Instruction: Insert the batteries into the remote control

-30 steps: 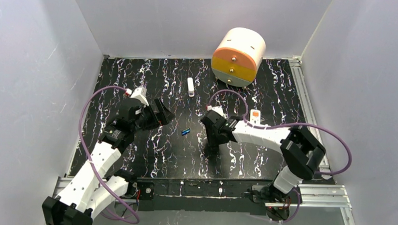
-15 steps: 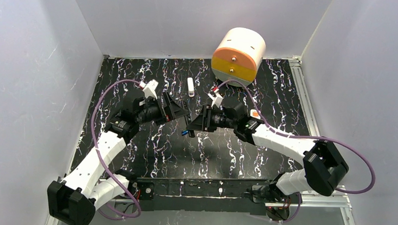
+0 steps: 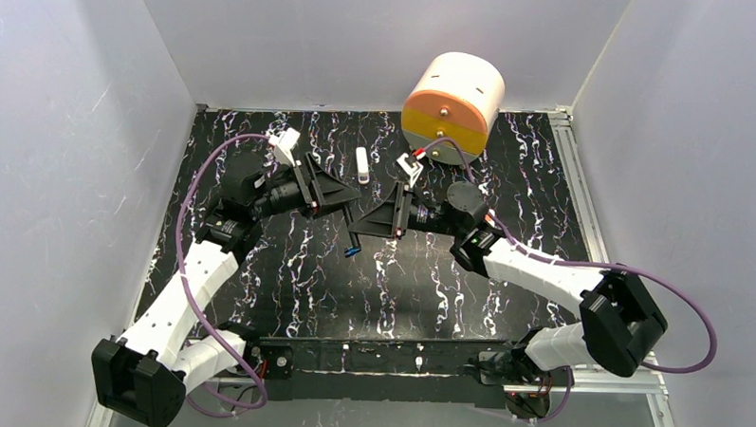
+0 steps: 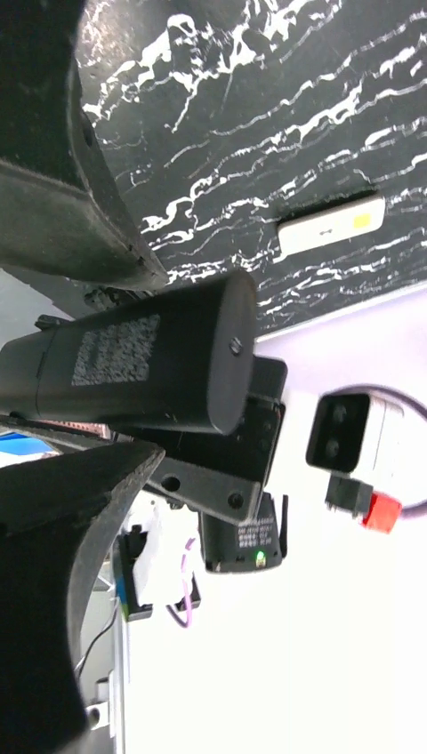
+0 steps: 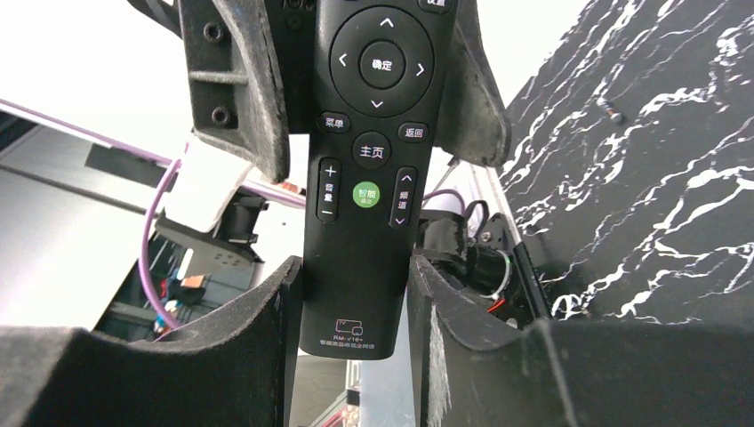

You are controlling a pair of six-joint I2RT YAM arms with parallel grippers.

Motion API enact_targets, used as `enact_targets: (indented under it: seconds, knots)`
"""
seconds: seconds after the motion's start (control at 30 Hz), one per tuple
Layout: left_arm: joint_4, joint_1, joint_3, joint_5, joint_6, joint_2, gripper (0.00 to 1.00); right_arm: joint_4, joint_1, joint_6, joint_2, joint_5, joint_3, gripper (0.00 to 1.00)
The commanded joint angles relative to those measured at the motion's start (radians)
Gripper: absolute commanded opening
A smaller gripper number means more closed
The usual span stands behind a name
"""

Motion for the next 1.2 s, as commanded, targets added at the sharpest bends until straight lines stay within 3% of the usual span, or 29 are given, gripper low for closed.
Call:
enact_targets:
  seconds: [0.0,0.13,0.23,0.27,0.33,0.4,0.47,0.6,0.7,0.87,1.0,1.17]
  knots:
    - [0.116,0.006,0.016,0.074,-0.066,-0.031,0.57,0.236,-0.009,0.131,0.016,-0.050,-0.034,0.15]
    - [0.118,0.006,0.004,0.058,-0.054,-0.051,0.44,0.323,-0.015,0.186,0.046,-0.059,-0.053,0.16]
    - [0.118,0.006,-0.009,0.048,-0.044,-0.052,0.20,0.322,-0.015,0.187,0.061,-0.067,-0.046,0.21]
    - [0.118,0.006,-0.012,0.044,-0.040,-0.051,0.12,0.301,-0.015,0.177,0.061,-0.069,-0.042,0.26]
    - [0.118,0.006,-0.012,0.036,-0.028,-0.049,0.01,0.228,-0.016,0.126,0.050,-0.059,-0.033,0.56]
    - [0.107,0.006,-0.008,0.012,-0.015,-0.049,0.00,0.116,-0.015,0.026,0.014,-0.017,-0.023,0.81]
    - [0.015,0.006,0.019,-0.051,0.031,-0.050,0.00,-0.056,-0.015,-0.116,-0.039,0.054,0.010,0.90]
    - [-0.246,0.006,0.093,-0.252,0.151,-0.044,0.00,-0.511,0.028,-0.464,-0.082,0.223,0.164,0.91]
    - [-0.350,0.006,0.127,-0.363,0.174,-0.040,0.00,-0.680,0.096,-0.640,-0.063,0.366,0.277,0.91]
    - [-0.406,0.007,0.155,-0.435,0.170,-0.037,0.00,-0.734,0.193,-0.682,0.000,0.537,0.332,0.87]
    - [-0.434,0.006,0.168,-0.456,0.166,-0.039,0.00,-0.700,0.253,-0.685,0.032,0.685,0.342,0.72]
    - [-0.442,0.006,0.178,-0.407,0.151,-0.019,0.00,-0.590,0.263,-0.648,0.052,0.640,0.315,0.56]
